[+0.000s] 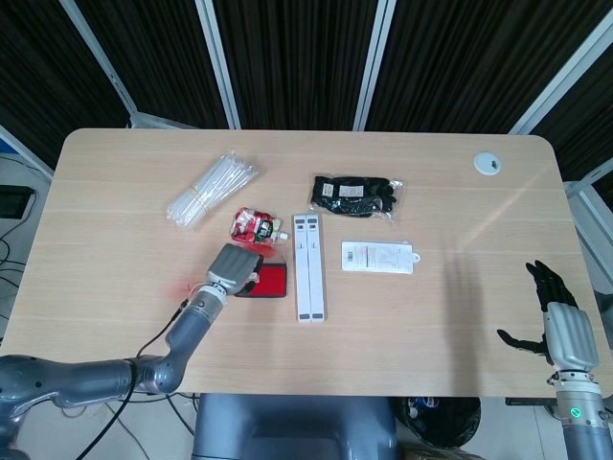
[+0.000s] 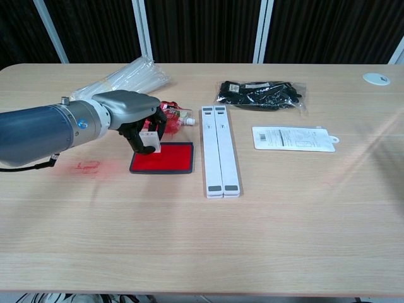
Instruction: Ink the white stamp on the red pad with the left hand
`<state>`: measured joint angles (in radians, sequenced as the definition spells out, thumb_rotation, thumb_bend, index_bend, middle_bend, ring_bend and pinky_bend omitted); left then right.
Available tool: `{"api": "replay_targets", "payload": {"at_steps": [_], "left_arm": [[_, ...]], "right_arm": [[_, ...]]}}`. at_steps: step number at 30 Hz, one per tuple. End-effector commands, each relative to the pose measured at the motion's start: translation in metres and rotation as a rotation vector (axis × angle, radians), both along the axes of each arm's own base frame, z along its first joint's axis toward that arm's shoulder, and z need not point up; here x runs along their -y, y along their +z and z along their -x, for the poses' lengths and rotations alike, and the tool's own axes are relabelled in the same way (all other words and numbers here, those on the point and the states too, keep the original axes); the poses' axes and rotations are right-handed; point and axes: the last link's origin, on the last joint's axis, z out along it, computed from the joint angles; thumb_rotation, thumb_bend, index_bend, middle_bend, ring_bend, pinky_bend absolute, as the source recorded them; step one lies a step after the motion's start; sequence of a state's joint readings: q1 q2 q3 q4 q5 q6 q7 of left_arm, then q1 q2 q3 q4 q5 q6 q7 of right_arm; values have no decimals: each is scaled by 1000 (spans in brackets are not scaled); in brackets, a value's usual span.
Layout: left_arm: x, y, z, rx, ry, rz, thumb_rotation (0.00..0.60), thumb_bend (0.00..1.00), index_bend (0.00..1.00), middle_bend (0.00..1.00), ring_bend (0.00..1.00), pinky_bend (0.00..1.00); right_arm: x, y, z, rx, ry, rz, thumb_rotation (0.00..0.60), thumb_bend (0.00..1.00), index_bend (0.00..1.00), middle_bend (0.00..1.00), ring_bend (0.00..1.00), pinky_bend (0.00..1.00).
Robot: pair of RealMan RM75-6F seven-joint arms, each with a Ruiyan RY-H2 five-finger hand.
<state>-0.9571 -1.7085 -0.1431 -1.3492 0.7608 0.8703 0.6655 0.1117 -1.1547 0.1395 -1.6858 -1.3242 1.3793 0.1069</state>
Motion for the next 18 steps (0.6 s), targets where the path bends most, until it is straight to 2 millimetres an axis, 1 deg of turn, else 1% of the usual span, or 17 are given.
{"api": "replay_targets", "payload": {"at_steps": [1, 18], "left_arm": [[0, -1, -1, -2, 0, 1, 600, 552, 734, 747, 577, 645], [-1, -12, 2, -46, 5, 8, 600, 551, 734, 747, 577, 645]], "right_arm": [[0, 0, 0, 0, 0, -1, 600, 70, 0, 0, 0, 156], [0, 0, 0, -3, -2, -3, 600, 69, 0, 0, 0, 156]]}}
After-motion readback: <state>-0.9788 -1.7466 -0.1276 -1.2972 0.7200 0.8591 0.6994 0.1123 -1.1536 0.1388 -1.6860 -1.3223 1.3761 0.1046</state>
